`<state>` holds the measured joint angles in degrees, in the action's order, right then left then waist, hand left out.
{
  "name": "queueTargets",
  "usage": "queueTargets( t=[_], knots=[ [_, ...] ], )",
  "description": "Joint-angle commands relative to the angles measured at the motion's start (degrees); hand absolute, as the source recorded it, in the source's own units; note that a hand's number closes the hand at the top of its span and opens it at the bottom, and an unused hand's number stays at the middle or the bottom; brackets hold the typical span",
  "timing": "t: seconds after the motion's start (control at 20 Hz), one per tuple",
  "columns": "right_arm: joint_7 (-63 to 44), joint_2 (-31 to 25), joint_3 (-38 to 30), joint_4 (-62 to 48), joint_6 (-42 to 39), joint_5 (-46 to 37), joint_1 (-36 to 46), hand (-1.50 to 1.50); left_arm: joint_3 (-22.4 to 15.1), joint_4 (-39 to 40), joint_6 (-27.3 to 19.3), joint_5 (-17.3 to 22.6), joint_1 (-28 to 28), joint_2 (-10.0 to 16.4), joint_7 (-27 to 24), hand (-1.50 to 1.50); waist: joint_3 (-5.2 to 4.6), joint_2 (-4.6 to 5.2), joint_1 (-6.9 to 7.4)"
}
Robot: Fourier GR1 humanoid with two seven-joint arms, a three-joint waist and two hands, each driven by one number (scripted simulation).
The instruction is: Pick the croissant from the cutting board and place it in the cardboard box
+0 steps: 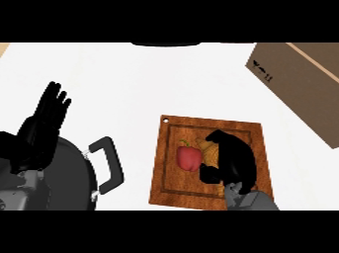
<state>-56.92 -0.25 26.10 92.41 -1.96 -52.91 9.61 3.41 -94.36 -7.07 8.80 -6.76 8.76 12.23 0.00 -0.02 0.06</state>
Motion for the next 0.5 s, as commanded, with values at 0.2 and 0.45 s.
queueTargets(
  t=[0.2,0.45],
  knots=[
    [4.4,-1.2,-0.4,-1.0,1.0,-5.5,-0.9,1.50,-0.4,-1.6,-0.7,-1.8,-0.4,-1.3,1.4,0.00,0.00,0.00,-0.06],
    [15.1,-5.4,10.2,3.2,-6.8,-3.7,2.6,1.50,1.4,-0.3,2.6,0.8,0.3,1.2,0.5,0.00,-0.02,-0.11,0.79]
  ],
)
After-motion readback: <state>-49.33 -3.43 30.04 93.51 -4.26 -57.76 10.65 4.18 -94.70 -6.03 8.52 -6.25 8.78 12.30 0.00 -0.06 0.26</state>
